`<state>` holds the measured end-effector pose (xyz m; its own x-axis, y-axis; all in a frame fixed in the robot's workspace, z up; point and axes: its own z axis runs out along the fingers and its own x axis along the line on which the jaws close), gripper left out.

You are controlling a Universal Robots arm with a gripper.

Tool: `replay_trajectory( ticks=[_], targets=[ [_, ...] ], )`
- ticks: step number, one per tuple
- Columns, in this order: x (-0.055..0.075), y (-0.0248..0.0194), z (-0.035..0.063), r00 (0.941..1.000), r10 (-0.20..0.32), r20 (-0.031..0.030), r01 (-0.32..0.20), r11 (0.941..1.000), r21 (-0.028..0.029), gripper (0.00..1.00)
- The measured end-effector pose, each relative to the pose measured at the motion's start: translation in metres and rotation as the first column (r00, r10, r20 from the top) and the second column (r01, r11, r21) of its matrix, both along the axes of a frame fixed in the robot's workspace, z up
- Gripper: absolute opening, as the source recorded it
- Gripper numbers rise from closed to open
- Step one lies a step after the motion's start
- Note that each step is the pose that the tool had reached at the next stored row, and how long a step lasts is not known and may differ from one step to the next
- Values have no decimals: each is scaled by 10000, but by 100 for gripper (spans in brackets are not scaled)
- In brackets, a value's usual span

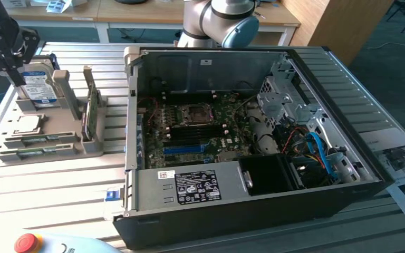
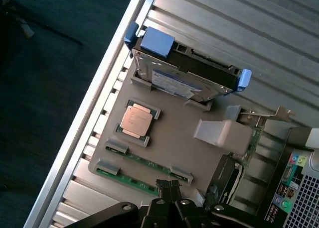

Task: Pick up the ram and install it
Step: 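Pick up the ram and move it above insertion slot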

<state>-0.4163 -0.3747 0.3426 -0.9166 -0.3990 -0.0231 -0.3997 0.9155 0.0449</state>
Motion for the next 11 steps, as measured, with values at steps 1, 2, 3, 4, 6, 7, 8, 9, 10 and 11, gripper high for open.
replay_trajectory(
  ticks=[1,2,3,4,6,7,8,9,10,11],
  targets=[
    [0,0,0,9999,161,0,-161,9999,1,10],
    [0,0,0,9995,323,0,-323,9995,1,10],
    [0,0,0,9988,484,0,-484,9988,1,10],
    [0,0,0,9978,655,0,-655,9978,1,10],
    [0,0,0,9953,969,0,-969,9953,1,10],
    [0,0,0,9937,1119,0,-1119,9937,1,10],
    [0,0,-1,9919,1270,1,-1270,9919,1,10],
    [0,0,0,9899,1418,0,-1418,9899,1,10],
    [0,0,0,9877,1565,0,-1565,9877,1,10],
    [0,0,0,9850,1724,0,-1724,9850,0,10]
  ],
)
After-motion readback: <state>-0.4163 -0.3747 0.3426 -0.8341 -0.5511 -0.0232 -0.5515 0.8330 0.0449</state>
